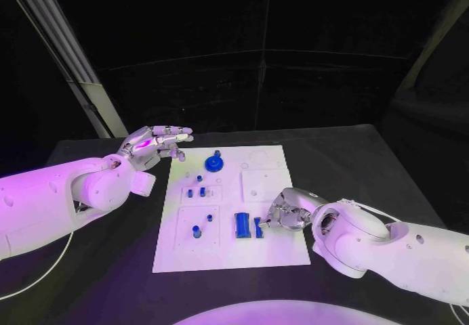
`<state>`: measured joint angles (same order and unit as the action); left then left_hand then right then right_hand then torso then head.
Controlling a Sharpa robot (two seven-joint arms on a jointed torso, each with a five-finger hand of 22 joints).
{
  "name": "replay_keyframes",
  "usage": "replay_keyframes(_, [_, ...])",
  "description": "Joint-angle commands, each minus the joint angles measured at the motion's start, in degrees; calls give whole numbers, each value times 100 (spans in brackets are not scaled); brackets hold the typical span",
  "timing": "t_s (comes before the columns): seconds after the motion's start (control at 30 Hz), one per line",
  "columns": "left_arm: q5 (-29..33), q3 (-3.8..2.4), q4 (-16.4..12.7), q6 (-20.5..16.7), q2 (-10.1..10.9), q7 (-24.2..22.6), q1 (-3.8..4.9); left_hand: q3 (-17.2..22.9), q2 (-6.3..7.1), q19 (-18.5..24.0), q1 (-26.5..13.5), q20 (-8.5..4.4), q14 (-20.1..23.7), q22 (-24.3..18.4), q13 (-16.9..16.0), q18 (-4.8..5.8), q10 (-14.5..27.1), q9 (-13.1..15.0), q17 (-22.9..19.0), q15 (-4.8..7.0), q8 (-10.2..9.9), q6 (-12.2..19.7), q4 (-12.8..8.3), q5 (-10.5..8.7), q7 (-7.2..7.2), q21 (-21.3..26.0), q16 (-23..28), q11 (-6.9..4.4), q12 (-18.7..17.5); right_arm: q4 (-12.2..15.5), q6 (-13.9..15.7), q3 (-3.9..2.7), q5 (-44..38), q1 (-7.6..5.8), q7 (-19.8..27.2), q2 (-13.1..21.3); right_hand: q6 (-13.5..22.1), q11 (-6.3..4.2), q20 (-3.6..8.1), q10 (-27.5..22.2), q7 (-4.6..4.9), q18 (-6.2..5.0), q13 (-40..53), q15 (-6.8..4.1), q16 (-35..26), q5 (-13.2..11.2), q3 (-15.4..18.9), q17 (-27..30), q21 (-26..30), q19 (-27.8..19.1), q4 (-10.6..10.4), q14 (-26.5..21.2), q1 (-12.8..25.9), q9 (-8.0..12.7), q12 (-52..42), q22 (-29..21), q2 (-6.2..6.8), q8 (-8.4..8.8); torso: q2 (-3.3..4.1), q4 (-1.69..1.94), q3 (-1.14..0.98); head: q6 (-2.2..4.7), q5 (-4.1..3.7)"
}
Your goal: Assemble the parts on the task board
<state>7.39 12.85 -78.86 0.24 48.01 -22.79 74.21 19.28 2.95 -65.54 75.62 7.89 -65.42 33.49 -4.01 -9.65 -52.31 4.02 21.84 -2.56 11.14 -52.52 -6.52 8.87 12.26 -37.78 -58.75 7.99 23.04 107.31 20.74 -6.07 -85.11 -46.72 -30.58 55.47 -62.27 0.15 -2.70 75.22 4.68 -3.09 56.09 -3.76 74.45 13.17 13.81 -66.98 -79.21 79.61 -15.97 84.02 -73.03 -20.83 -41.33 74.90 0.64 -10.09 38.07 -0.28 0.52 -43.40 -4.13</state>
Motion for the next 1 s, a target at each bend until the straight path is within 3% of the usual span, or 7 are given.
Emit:
replay_keyframes(0.03, [-9, -4, -7, 51, -4, -61, 7, -15, -40, 36, -31, 17, 36, -10, 5, -81, 36, -9, -9, -4, 28, 38, -22, 12, -5, 25, -22, -2, 21, -63, 631, -50, 1254, -8, 1423, 77, 120, 49, -42, -329, 49, -182, -512, 50, -438, -62, 32, 535, 391, -342, 17, -17, -104, 12, 733, -232, 5, 54, -26, -6, 12, 61, -6])
replay_keyframes(0.17, [-9, 2, 14, 41, -36, -151, 6, -85, -12, 44, -125, 30, 46, -25, 4, -78, 52, -8, -28, -15, 56, 48, 20, 4, -13, 44, -30, -2, 56, -380, 724, -190, 2966, -23, 2747, 61, 494, 259, -193, -1061, 259, -691, -1081, 242, -2888, -89, -60, 3039, 2690, -2144, 196, -981, -626, 69, 1461, -2539, -173, 231, -71, -12, 37, 210, -29])
replay_keyframes(0.3, [-9, 9, 91, -20, -121, -324, -3, -213, 11, 206, -218, 44, 251, -123, 12, -84, 72, -5, -154, -10, 127, 26, 66, 6, -76, 211, 157, -33, 105, -920, 484, -290, 4586, -120, 3841, -85, 742, 565, -490, -1606, 532, -677, -2070, 582, -4337, -92, -134, 3718, 3956, -2738, 400, -1731, -1200, 211, 2405, -3403, -346, 410, -171, 2, 89, 419, -66])
replay_keyframes(0.4, [0, 11, 206, -121, -223, -511, -44, -289, -23, 597, -245, 77, 661, -329, 34, -76, -9, -19, -433, -43, 146, 19, 93, 9, -120, 573, 702, -44, 100, -1429, 281, -325, 5516, -206, 4439, -282, 773, 675, -687, -1534, 563, -668, -2773, 792, -5270, -108, -90, 4255, 4743, -3056, 481, -2222, -1461, 356, 2831, -3942, -405, 522, -266, 5, 110, 535, -68])
replay_keyframes(0.5, [107, 11, 409, -268, -381, -747, -95, -305, -67, 1223, -267, 208, 1211, -691, 55, -18, -186, -32, -918, -220, 98, -51, 121, -15, -117, 1177, 1782, 0, -94, -2114, 88, -363, 6298, -293, 4941, -608, 781, 736, -892, -1388, 586, -742, -3645, 909, -6051, -193, 36, 4853, 5468, -3000, 573, -2218, -1602, 590, 3231, -4528, -490, 636, -374, 4, 136, 770, -50])
replay_keyframes(0.6, [189, 9, 617, -365, -529, -933, -152, -275, -84, 1708, -257, 371, 1257, -1091, 51, -15, -344, -35, -1284, -354, -40, -95, 118, -21, -90, 1762, 2692, 68, -463, -2745, -64, -447, 6719, -332, 5229, -967, 815, 774, -975, -1279, 564, -722, -4412, 942, -6619, -299, 147, 5376, 6011, -2752, 770, -2051, -1652, 876, 3480, -5014, -609, 644, -453, -17, 150, 871, -30])
replay_keyframes(1.0, [555, -1, 1485, -703, -1205, -1089, -362, -582, -140, 2150, -256, 767, 1213, -1969, 47, -91, -407, -31, -1808, -629, -517, -181, 102, -32, -68, 2724, 4463, 199, -1480, -4316, -564, -571, 7138, -382, 5676, -1881, 773, 794, -959, -1125, 585, -744, -5231, 984, -7085, -607, 224, 6079, 6714, -2237, 1280, -1719, -1509, 1332, 3707, -5738, -845, 648, -633, 14, 117, 1076, 63])
